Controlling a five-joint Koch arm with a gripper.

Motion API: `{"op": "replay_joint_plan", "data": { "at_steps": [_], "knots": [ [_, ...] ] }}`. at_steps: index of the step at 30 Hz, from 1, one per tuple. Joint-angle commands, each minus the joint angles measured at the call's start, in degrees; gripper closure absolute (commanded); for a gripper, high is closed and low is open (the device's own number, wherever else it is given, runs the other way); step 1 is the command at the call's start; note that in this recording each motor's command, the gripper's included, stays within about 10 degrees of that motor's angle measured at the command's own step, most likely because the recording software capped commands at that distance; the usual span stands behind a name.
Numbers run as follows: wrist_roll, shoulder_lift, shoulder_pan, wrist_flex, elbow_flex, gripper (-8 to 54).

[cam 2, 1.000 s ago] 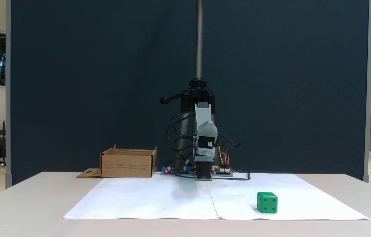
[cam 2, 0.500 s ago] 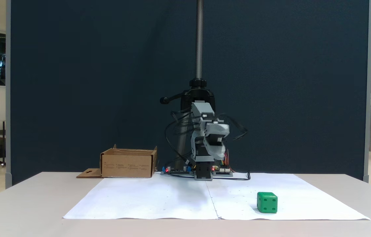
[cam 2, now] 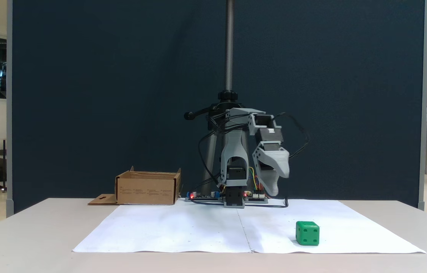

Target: Grasp a green dice and put it in the bin.

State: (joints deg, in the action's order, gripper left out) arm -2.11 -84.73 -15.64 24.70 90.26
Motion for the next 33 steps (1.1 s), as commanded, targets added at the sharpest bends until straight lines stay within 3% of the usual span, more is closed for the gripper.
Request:
{"op": "replay_joint_plan", "data": {
  "at_steps": [1,4,19,33],
  "knots": [
    [-8.00,4.31,-1.76,9.12,-8.59,1.3],
    [-12.13,8.26,-2.81,17.47,-20.04,1.3],
    [-26.54,16.88,-6.77,54.65,-36.83,1.6],
    [-28.12,27.25,-6.59,47.11,-44.65,2.4]
  ]
}}
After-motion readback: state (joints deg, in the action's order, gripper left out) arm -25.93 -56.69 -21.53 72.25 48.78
